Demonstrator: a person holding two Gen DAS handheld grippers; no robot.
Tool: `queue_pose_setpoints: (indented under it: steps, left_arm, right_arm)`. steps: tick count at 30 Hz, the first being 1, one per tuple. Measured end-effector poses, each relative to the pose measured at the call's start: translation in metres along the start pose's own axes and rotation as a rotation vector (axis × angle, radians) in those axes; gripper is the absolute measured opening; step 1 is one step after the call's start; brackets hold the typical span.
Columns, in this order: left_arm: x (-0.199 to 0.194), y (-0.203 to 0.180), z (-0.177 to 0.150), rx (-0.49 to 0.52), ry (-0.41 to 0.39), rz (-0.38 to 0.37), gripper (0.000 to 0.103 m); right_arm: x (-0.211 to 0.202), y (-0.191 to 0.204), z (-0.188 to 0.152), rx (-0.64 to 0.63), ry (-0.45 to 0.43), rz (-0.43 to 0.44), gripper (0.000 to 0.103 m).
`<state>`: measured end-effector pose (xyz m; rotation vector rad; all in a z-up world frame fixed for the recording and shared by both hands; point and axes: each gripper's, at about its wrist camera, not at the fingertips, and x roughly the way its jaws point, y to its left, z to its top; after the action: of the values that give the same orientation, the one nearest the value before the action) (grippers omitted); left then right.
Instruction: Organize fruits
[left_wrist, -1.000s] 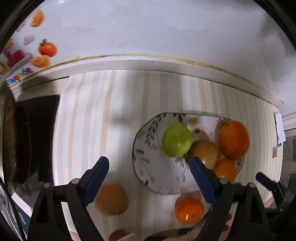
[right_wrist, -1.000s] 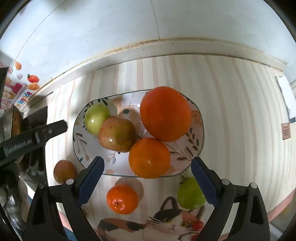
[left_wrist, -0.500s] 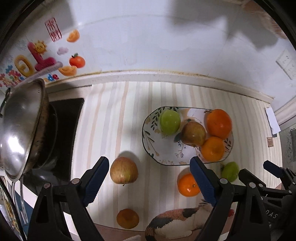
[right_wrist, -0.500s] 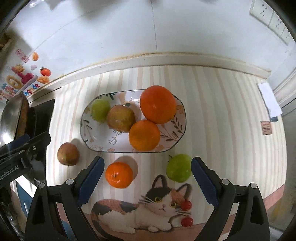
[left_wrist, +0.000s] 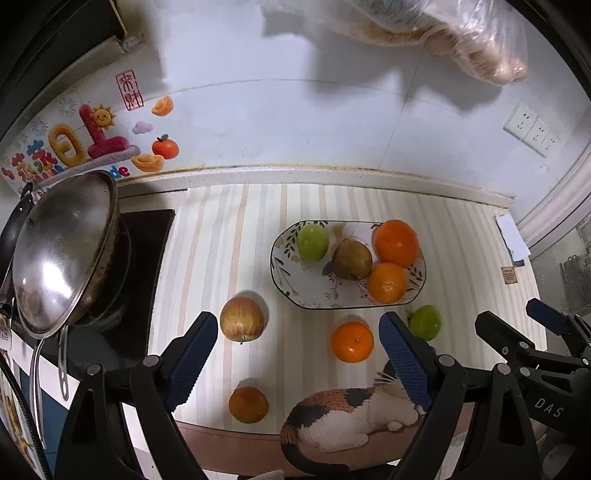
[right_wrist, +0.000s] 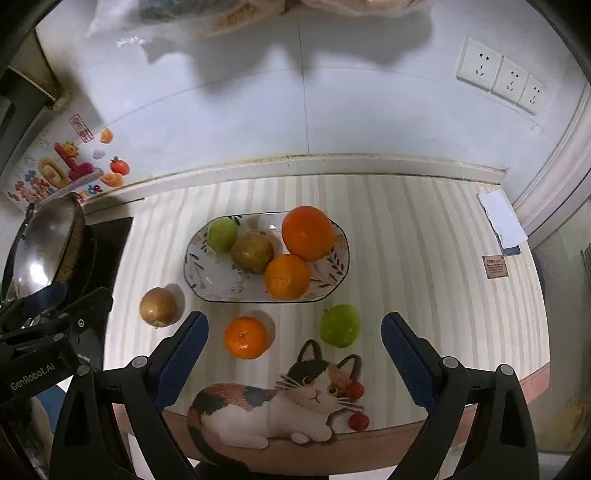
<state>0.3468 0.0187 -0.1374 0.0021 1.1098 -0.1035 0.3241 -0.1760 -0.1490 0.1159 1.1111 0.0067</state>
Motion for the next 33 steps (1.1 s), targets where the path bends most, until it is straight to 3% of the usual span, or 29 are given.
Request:
queue_pose_setpoints:
  steps: [8,11,13,23,31,32,33]
  left_arm:
    - [-0.009,0.008,-0.007,-0.037,-0.015,0.005,0.09]
    - [0.004,0.019,-0.013,-0.064,0.016,0.021,0.098]
    - [0.018,0.03,-0.02,-0.089,0.047,0.027,0.099]
    - [0.117,0.079,-0.075,-0.214,0.342,0.041,0.099]
    - [0.182,0.075,-0.112,-0.219,0.516,0.059,0.098]
    - [0.189,0.075,-0.116,-0.229,0.531,0.047,0.086]
    - [0.194,0.075,-0.119,-0.244,0.543,0.028,0.056]
  right_arm:
    - [-0.021,0.005,-0.006,0.028,-0.027,0.055,0.097]
    - [-0.009,0.01,-0.008,0.025,0.002,0.076,0.097]
    - [0.006,0.011,-0.01,0.032,0.036,0.103,0.097]
    - [0.136,0.034,-0.037,0.024,0.291,0.167,0.097]
    - [0.207,0.063,-0.045,-0.056,0.384,0.129,0.096]
    - [0.212,0.065,-0.045,-0.062,0.389,0.127,0.095]
    - [0.217,0.067,-0.045,-0.068,0.395,0.124,0.094]
